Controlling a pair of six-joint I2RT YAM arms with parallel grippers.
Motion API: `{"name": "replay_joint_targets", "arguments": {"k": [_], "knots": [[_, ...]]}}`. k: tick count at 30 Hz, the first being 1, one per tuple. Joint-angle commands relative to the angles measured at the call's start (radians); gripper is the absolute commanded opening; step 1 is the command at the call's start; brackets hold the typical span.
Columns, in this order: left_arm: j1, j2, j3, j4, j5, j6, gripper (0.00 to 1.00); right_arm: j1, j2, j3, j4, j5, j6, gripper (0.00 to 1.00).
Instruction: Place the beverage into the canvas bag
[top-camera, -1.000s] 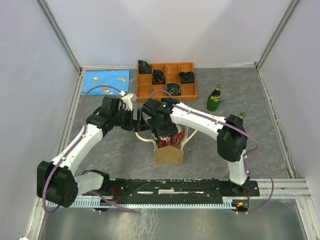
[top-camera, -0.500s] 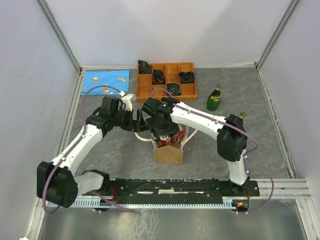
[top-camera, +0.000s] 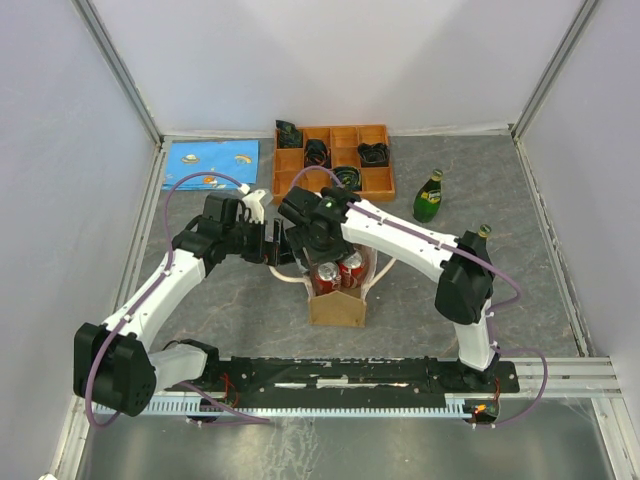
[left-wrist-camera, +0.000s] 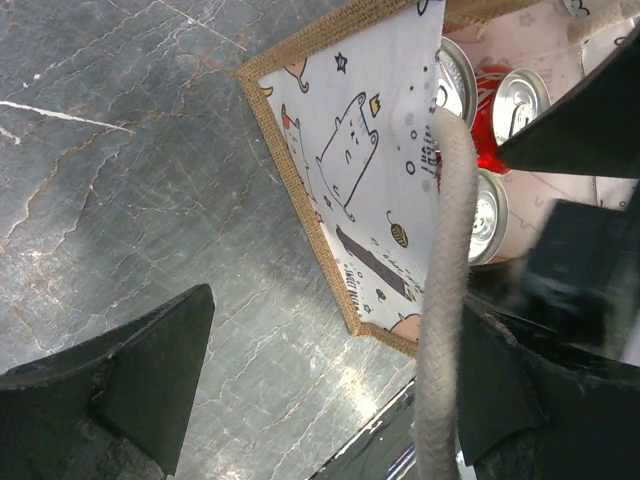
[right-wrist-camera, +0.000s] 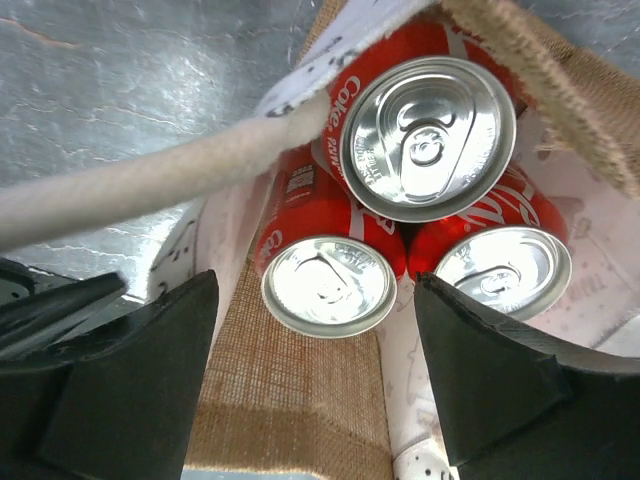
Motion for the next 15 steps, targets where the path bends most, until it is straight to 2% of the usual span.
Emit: {"name": "replay_joint_targets", "arguments": {"k": [1, 6, 10, 12, 15], "knots": [[-0.002, -0.019, 0.006, 0.046, 0.020, 0.026, 0.95, 0.033, -0.049, 0.106, -0.024, 0.019, -0.006, 0.86], [-0.002, -0.017, 0.003, 0.046, 0.023, 0.024, 0.95, 0.032, -0.066, 0.187, -0.087, 0.105, -0.001, 0.86], [-0.002, -0.018, -0.001, 0.048, 0.024, 0.024, 0.95, -0.008, -0.072, 0.348, -0.182, 0.228, -0.019, 0.86], [-0.002, -0.020, 0.001, 0.050, 0.024, 0.024, 0.95, -0.071, -0.090, 0.420, -0.208, 0.256, -0.026, 0.85], [-0.001, -0.020, 0.000, 0.053, 0.026, 0.021, 0.95, -0.245, -0.130, 0.475, -0.241, 0.251, -0.039, 0.84]]}}
